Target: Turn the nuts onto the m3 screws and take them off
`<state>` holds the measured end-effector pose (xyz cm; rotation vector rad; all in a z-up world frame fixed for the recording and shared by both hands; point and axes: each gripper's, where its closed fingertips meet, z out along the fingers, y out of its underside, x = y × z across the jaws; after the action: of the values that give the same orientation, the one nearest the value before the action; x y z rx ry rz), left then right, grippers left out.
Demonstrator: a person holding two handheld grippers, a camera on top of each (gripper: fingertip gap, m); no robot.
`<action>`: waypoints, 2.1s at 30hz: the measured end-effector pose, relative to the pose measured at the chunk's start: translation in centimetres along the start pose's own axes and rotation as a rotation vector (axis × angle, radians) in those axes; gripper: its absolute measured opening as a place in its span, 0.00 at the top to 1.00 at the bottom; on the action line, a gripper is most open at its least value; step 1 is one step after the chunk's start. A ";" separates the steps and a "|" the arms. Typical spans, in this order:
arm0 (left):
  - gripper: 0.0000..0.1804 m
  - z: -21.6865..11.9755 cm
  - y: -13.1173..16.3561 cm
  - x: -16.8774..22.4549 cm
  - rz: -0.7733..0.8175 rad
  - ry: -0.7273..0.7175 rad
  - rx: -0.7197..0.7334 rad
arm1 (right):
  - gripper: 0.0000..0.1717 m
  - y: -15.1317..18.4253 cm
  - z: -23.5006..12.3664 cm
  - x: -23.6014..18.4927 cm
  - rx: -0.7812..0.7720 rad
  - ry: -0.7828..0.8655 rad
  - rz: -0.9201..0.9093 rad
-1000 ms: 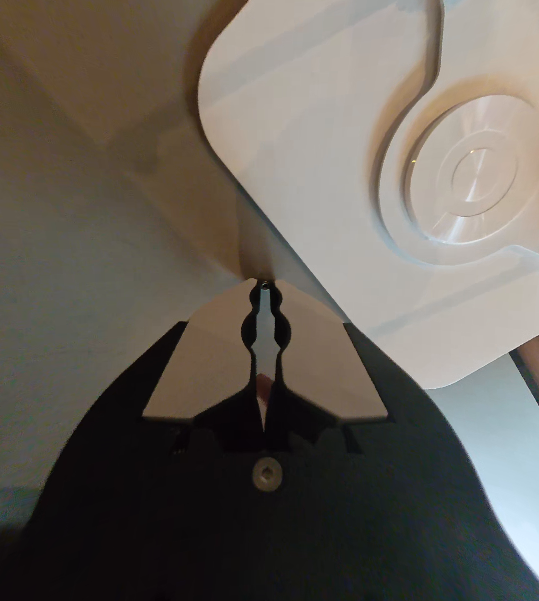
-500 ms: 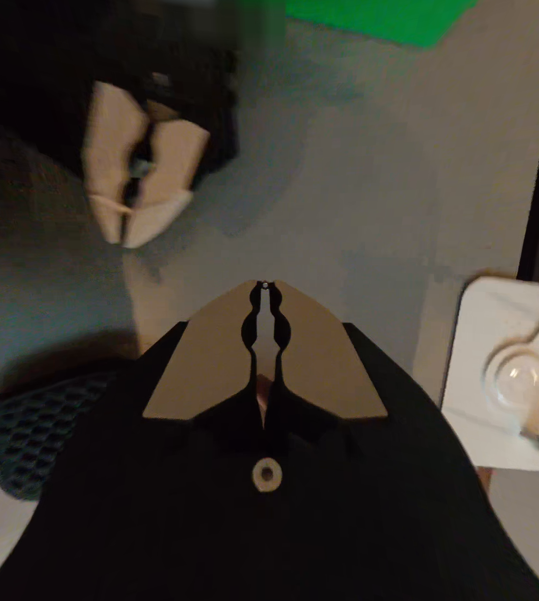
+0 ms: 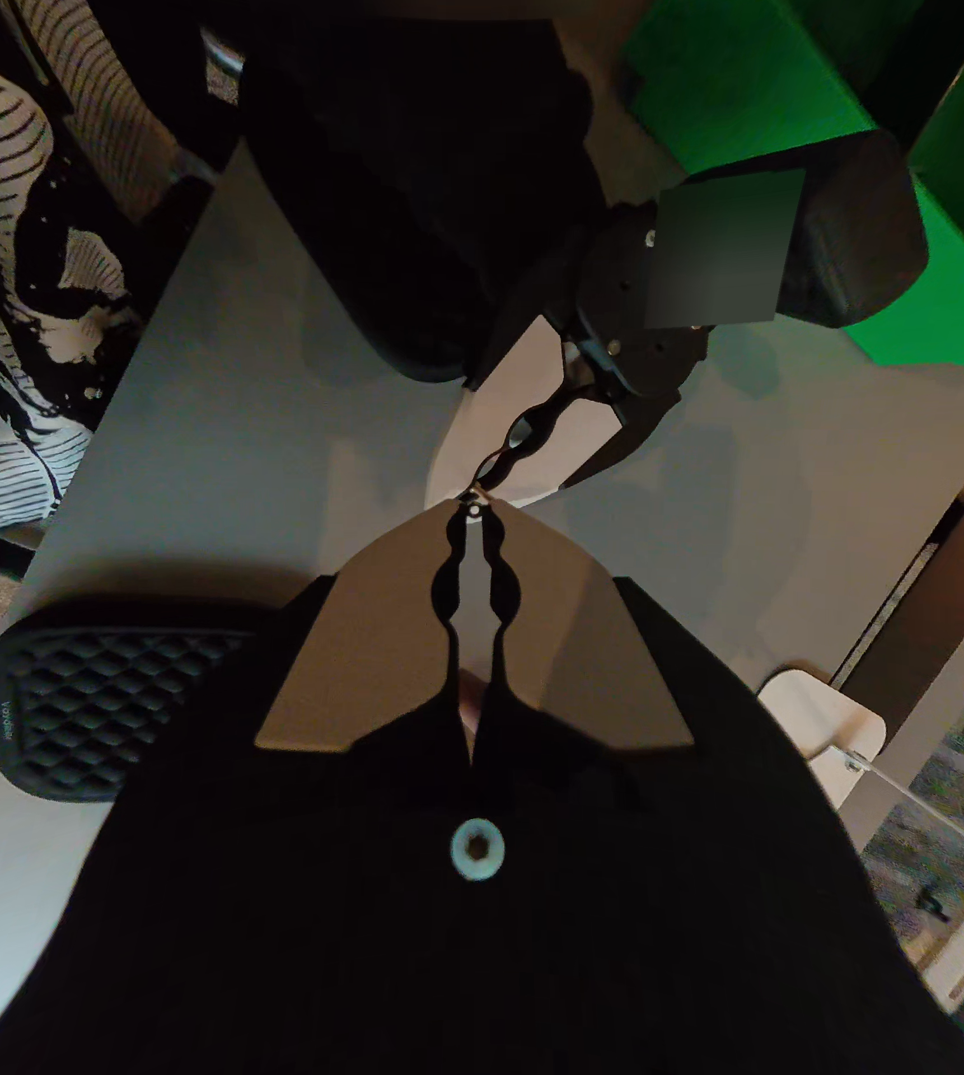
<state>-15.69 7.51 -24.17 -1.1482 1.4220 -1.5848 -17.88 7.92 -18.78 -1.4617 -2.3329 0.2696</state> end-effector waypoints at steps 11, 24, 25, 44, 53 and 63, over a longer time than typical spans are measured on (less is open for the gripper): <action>0.99 0.3 0.3 0.1 0.012 0.004 -0.029 | 0.98 0.6 1.3 0.0 -0.056 -0.045 -0.017; 0.99 0.5 0.4 0.1 0.014 0.003 -0.039 | 0.98 0.9 1.5 -0.3 -0.076 -0.056 -0.029; 0.99 0.5 0.4 0.1 0.014 0.003 -0.039 | 0.98 0.9 1.5 -0.3 -0.076 -0.055 -0.030; 0.99 0.6 0.4 0.1 0.010 0.003 -0.035 | 0.98 1.0 1.6 -0.2 -0.085 -0.060 -0.027; 1.00 0.5 0.2 0.0 0.008 0.003 -0.024 | 0.97 0.9 1.5 0.1 -0.068 -0.047 -0.015; 0.99 0.5 0.2 0.0 0.009 0.002 -0.021 | 0.96 0.9 1.4 0.2 -0.049 -0.046 -0.007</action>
<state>-15.26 7.30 -24.38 -1.1512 1.4464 -1.5693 -17.80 8.51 -20.32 -1.4856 -2.3967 0.2483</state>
